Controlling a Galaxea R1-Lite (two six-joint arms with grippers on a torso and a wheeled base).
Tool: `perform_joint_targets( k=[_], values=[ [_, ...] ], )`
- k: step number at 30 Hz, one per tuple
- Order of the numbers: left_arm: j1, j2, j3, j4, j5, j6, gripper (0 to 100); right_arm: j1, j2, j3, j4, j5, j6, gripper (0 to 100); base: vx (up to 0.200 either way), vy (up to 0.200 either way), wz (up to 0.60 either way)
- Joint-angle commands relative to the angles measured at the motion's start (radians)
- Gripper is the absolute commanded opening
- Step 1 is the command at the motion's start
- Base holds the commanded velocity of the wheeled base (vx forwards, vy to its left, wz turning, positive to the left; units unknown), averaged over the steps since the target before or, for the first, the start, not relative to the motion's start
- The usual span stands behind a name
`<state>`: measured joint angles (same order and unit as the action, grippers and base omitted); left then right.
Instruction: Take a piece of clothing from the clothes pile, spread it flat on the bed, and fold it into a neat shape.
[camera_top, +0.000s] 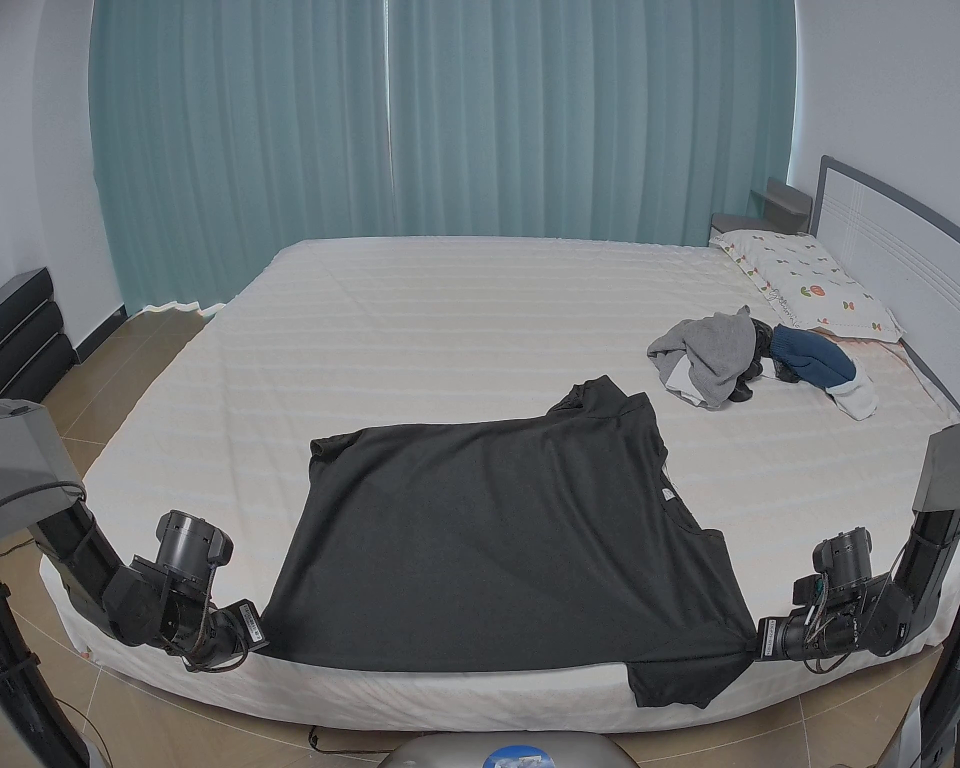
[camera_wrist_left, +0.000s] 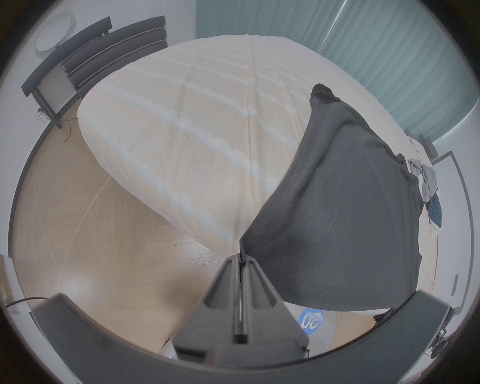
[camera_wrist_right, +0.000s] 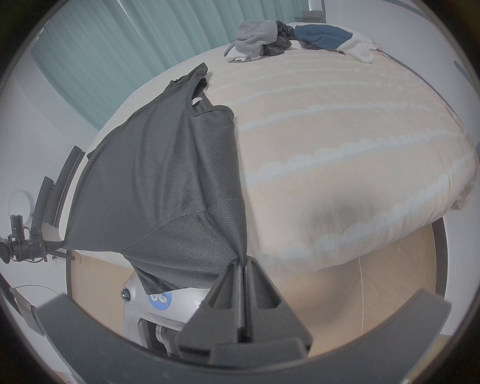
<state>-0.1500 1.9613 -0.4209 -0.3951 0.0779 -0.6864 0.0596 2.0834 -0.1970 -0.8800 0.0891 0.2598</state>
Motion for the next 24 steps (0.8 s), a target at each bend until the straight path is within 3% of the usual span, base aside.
perform_joint_targets(
  k=[1, 7, 8, 10, 11, 24],
  values=[
    [-0.002, 0.018, -0.003, -0.002, 0.0, -0.002, 0, 0.009, 0.01, -0.001, -0.002, -0.003, -0.002, 0, 0.0, 0.0, 0.0],
    [-0.002, 0.021, -0.016, -0.007, -0.007, -0.012, 0, 0.009, 0.01, -0.012, -0.011, 0.001, 0.003, 0, 0.0, 0.0, 0.0],
    [-0.002, 0.022, -0.018, -0.007, -0.009, -0.012, 0, 0.009, 0.009, -0.012, -0.011, 0.001, 0.006, 100, 0.0, 0.0, 0.0],
    [-0.002, 0.024, -0.019, -0.008, -0.009, -0.013, 0, 0.009, 0.007, -0.016, -0.013, 0.004, 0.01, 100, 0.0, 0.0, 0.0],
    [-0.002, 0.025, -0.024, -0.008, -0.013, -0.016, 100, 0.009, 0.0, -0.022, -0.013, 0.007, 0.022, 100, 0.0, 0.0, 0.0],
    [0.004, -0.021, -0.065, -0.011, -0.015, -0.055, 100, 0.014, -0.097, -0.051, -0.016, 0.044, 0.131, 100, 0.0, 0.0, 0.0]
  ],
)
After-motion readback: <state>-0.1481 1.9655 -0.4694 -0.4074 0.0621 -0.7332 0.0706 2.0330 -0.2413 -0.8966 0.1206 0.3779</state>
